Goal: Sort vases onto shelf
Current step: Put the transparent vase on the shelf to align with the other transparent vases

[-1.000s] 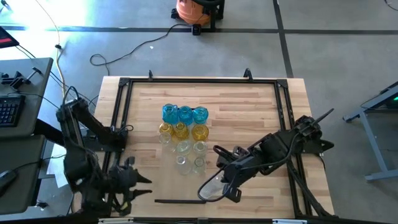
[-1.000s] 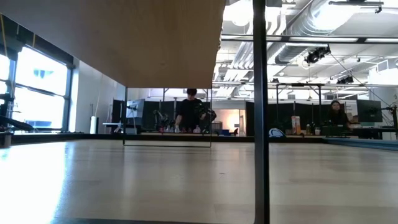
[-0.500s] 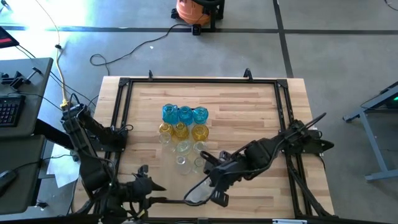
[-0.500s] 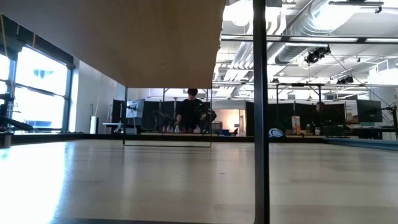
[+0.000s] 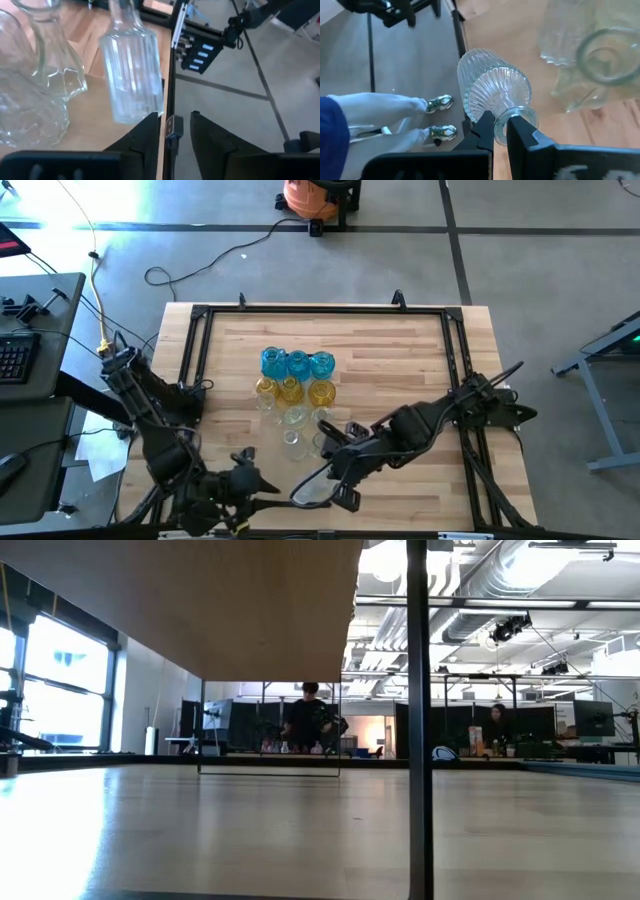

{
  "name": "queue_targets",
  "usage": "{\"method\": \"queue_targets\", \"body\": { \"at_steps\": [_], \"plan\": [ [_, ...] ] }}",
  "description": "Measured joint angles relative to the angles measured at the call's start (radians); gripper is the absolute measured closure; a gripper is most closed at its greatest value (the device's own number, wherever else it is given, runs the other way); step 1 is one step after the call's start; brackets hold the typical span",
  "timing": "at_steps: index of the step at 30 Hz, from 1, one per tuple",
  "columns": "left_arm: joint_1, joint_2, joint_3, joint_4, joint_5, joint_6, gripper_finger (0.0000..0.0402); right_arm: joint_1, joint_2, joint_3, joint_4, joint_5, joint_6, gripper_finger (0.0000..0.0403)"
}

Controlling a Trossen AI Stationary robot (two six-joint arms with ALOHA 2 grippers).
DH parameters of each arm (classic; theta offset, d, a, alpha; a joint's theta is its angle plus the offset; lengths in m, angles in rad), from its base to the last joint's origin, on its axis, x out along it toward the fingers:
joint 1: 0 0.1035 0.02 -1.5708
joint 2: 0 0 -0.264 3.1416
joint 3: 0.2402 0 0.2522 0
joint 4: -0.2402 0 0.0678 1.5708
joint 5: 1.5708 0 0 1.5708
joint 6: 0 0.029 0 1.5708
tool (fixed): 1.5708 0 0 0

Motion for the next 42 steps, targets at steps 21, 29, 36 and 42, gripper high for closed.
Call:
{"method": "queue_targets", "body": {
  "at_steps": [21,29,36,42],
  "plan": [
    [0.104,0.095,0.0,0.057,0.126,0.043,0.0401,-0.013,0.0,0.0,0.009,0.022,-0.007,0.0403],
    [0.133,0.101,0.0,0.058,0.134,0.053,0.0401,-0.014,0.0,0.0,0.005,-0.007,0.004,0.0403],
    [0.165,0.106,0.0,0.062,0.187,0.071,0.0401,-0.013,0.012,0.0,0.004,-0.016,0.004,0.0402],
    [0.17,0.123,0.0,0.077,0.195,0.074,0.0401,-0.012,0.017,0.0,0.002,-0.025,0.004,0.0402]
  ]
}}
